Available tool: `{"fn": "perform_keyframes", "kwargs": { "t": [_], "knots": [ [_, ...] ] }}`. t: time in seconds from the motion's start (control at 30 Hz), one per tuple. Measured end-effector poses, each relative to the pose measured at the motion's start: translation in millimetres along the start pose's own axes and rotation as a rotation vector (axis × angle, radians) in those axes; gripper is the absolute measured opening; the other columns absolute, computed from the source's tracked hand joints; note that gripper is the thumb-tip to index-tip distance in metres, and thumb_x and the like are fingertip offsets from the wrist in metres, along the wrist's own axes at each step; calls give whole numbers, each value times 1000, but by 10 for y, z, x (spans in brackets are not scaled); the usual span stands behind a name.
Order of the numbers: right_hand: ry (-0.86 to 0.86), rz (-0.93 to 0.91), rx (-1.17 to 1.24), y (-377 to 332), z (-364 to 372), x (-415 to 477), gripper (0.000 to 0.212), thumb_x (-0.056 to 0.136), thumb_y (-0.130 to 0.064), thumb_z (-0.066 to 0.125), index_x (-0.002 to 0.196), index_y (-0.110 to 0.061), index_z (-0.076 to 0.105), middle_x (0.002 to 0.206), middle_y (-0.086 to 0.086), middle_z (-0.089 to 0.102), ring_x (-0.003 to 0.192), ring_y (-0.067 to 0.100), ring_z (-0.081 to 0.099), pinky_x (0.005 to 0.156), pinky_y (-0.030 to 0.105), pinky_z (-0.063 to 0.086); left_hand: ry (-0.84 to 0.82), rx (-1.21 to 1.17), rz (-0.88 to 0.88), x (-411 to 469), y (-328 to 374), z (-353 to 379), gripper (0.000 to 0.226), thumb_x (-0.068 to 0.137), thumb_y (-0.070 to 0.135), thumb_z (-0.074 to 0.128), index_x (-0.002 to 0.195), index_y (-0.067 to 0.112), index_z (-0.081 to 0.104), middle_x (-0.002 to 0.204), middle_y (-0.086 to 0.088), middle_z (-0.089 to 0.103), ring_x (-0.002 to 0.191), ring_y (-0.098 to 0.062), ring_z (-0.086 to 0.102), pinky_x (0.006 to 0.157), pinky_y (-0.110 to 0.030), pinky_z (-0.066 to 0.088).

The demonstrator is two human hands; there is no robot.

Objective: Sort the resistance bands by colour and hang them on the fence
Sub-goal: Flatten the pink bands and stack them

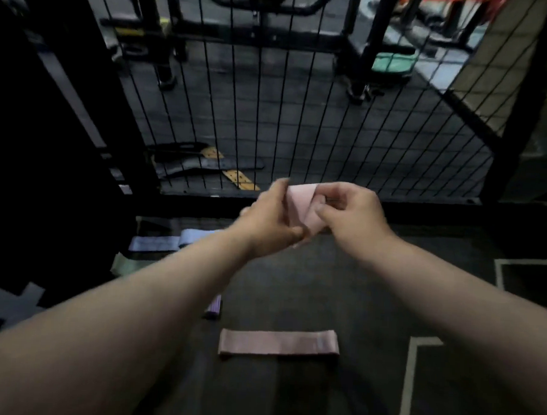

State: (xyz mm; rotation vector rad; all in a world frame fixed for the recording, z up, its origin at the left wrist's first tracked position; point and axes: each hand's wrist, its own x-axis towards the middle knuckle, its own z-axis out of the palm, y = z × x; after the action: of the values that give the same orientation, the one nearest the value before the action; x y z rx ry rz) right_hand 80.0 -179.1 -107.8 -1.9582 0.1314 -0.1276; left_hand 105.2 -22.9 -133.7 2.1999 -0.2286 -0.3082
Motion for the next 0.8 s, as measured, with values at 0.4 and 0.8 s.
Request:
{"fn": "perform_keyframes", "kwargs": {
  "t": [0.4,0.8],
  "knots": [
    [-153,63,176,-948,-392,-1088,30,81,-4,77,105,-13,61,100,6,72,93,23,70,77,35,59,-9,-873,-68,-1337,911,-854,24,93,12,55,112,6,68,77,-5,64,66,-15,52,59,-29,44],
    [-286,-231,-183,-887,-449,-1055,72,76,-48,74,141,-42,42,135,-16,53,126,-3,49,105,20,41,-352,-1174,-53,-1214,737,-909,67,58,-19,36,121,-14,57,110,-26,67,94,-27,69,77,-31,60]
  ]
}}
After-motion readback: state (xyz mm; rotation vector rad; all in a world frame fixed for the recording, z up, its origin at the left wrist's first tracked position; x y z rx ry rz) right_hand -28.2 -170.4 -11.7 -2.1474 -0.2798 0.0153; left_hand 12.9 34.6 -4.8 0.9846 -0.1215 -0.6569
